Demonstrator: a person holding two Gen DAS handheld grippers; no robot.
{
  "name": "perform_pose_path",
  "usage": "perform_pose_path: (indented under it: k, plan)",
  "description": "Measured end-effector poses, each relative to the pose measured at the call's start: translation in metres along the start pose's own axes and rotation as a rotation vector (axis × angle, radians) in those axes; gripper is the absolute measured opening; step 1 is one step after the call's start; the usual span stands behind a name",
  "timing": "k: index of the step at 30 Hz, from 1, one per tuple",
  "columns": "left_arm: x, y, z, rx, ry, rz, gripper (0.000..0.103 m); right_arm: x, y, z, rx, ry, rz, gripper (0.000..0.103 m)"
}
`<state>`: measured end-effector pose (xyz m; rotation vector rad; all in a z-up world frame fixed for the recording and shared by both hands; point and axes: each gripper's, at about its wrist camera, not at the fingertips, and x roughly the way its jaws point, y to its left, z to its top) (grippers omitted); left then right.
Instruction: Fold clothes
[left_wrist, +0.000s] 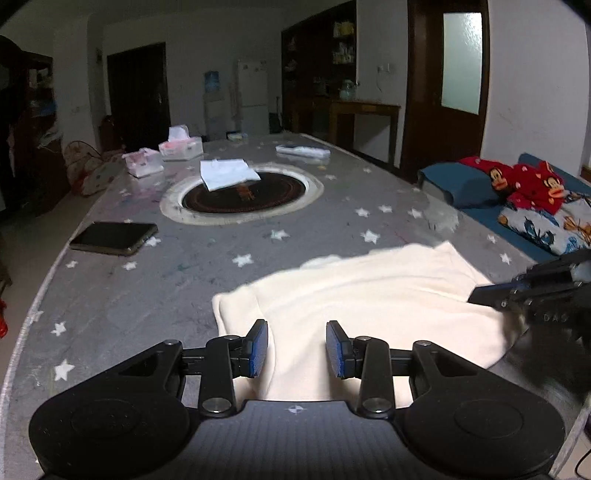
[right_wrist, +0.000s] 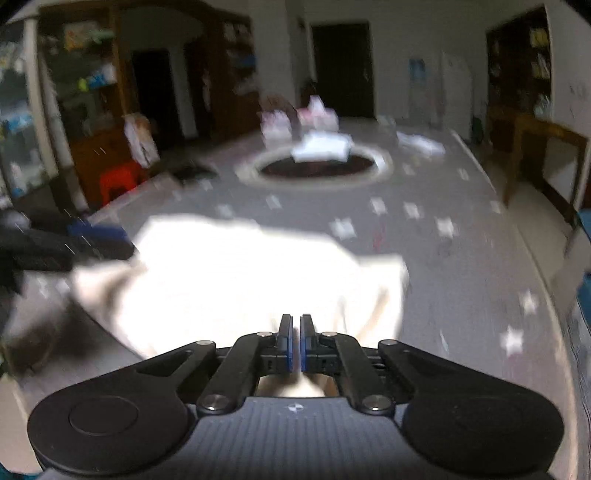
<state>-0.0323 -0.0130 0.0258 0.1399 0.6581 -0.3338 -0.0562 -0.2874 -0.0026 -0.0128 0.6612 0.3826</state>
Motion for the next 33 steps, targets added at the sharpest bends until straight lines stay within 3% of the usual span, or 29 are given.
perform_pose_path:
  k: [7,13,17,22,28,33]
  plan:
    - [0.003,-0.002,0.014,0.000,-0.022,-0.044,0.037,-0.009,-0.001,0.017,-0.025,-0.006,-0.030,0.005]
    - [0.048,-0.004,0.038,-0.025,0.019,-0.090,0.037,0.031,-0.007,0.047,0.018,-0.005,0.024,0.008]
    - [0.075,0.006,0.040,-0.037,0.065,-0.043,0.035,0.058,-0.022,0.046,0.051,0.050,-0.008,0.007]
    - [0.072,0.003,0.046,-0.027,0.046,-0.048,0.034,0.050,-0.020,0.051,0.044,0.028,-0.020,0.010]
    - [0.076,-0.018,0.058,0.035,0.029,-0.140,0.034,0.043,0.022,0.055,-0.094,0.021,0.128,0.016]
    - [0.098,-0.023,0.060,0.059,0.068,-0.122,0.032,0.042,0.055,0.039,-0.209,0.077,0.219,0.016]
